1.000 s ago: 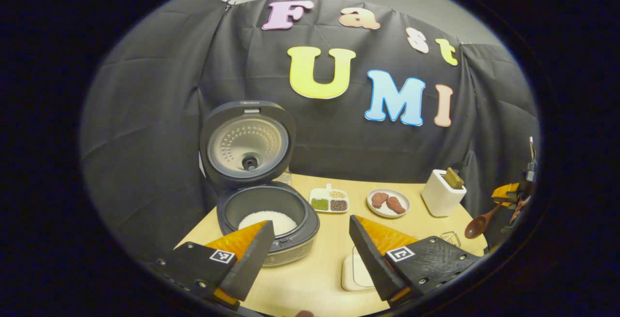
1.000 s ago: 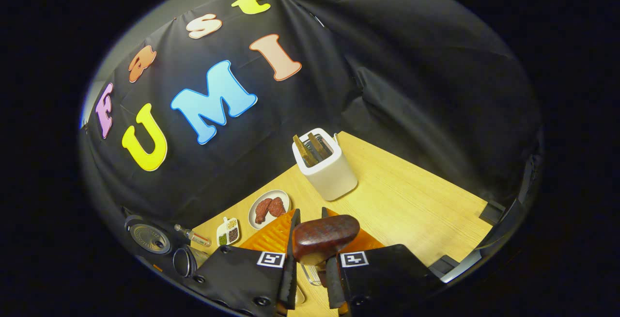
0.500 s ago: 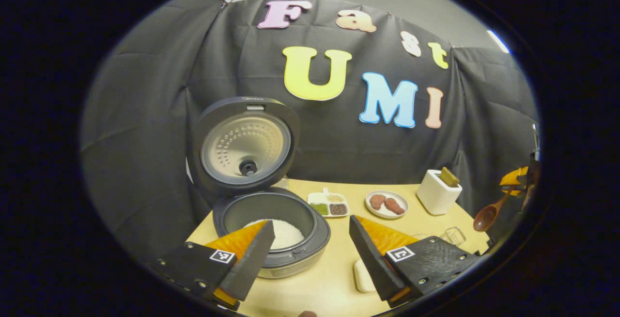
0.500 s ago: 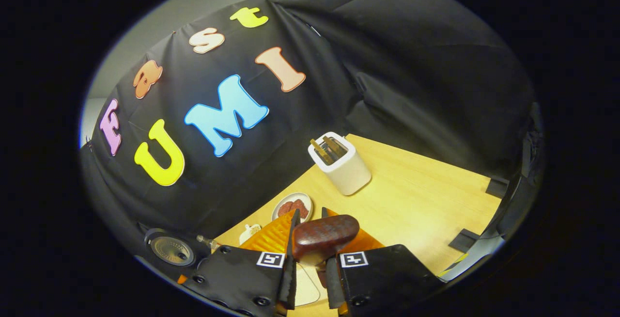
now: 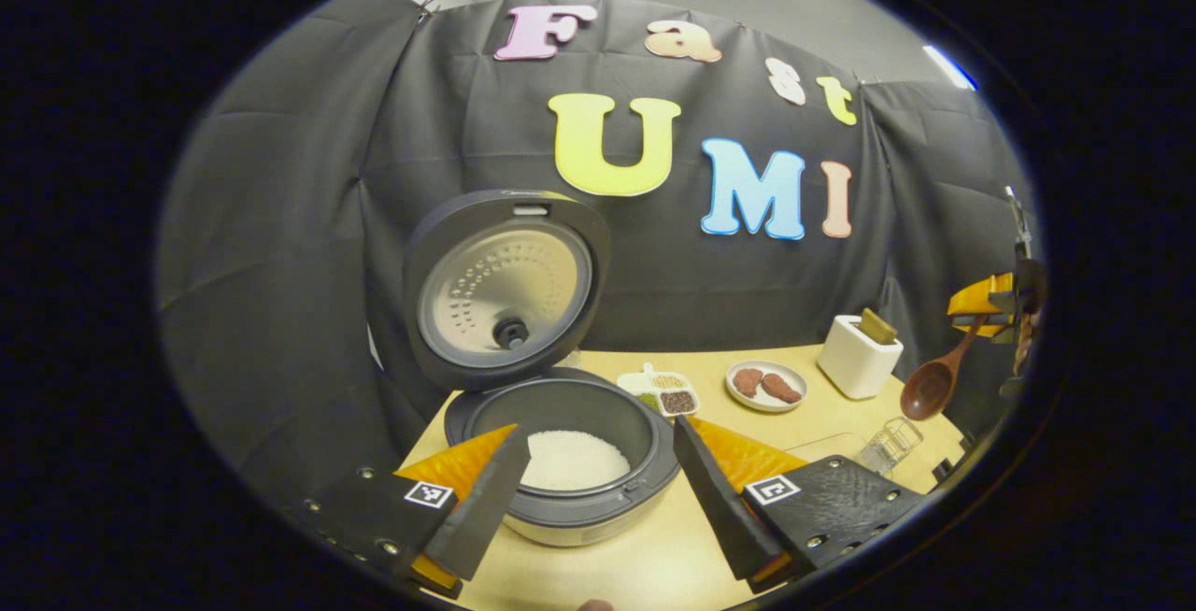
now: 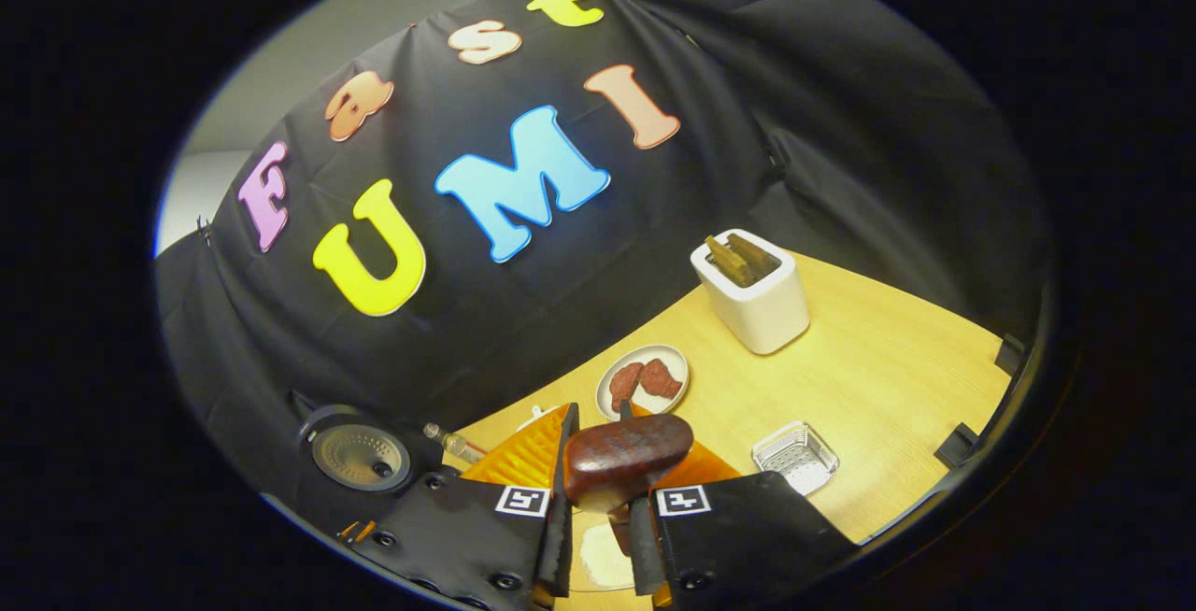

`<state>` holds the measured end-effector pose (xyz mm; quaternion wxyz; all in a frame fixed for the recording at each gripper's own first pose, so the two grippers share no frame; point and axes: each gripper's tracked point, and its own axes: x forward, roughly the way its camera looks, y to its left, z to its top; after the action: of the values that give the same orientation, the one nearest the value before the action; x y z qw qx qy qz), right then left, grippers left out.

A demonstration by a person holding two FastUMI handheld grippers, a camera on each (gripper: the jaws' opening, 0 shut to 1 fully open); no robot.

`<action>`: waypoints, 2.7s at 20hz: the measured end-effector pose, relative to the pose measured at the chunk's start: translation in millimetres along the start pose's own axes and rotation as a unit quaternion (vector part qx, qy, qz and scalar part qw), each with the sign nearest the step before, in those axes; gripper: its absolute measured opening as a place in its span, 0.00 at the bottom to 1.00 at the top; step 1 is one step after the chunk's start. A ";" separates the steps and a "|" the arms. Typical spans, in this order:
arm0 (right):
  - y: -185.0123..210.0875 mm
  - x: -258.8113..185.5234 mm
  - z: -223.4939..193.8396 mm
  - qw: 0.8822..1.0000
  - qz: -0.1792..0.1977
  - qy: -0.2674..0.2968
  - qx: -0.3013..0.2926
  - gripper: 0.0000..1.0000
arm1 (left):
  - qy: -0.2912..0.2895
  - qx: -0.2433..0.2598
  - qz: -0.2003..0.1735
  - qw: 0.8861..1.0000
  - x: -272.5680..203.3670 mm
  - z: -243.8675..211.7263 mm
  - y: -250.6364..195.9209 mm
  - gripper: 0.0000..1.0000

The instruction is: Close the left gripper, press the button to open the rice cooker; take a wooden spoon from the chopstick holder with the right hand, scoop a spoonful of rice and pour it into the rice cooker, then put the wooden spoon back into the chopstick holder.

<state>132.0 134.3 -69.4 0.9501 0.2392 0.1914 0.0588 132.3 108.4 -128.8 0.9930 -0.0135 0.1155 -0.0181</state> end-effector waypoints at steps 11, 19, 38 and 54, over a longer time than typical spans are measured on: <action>-3.4 56.7 -124.5 0.978 -0.019 0.111 -0.175 0.23 | 0.040 -0.044 0.047 0.997 -24.2 -43.6 43.9 0.97; -10.2 76.5 -186.6 0.967 -0.026 0.165 -0.192 0.24 | 0.042 -0.056 0.093 0.993 -40.9 -51.8 72.3 0.98; 35.0 62.8 -216.0 0.968 0.037 0.233 -0.086 0.27 | 0.040 -0.021 0.087 0.995 -51.0 -52.7 57.7 0.97; -9.8 49.2 -100.5 0.975 -0.002 0.157 0.154 0.27 | 0.049 -0.001 0.070 0.996 -42.6 -53.5 37.5 0.99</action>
<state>138.1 179.1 -172.2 0.8599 0.3704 0.3455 0.0633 79.8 146.4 -172.3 0.9851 -0.0052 0.1644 0.0504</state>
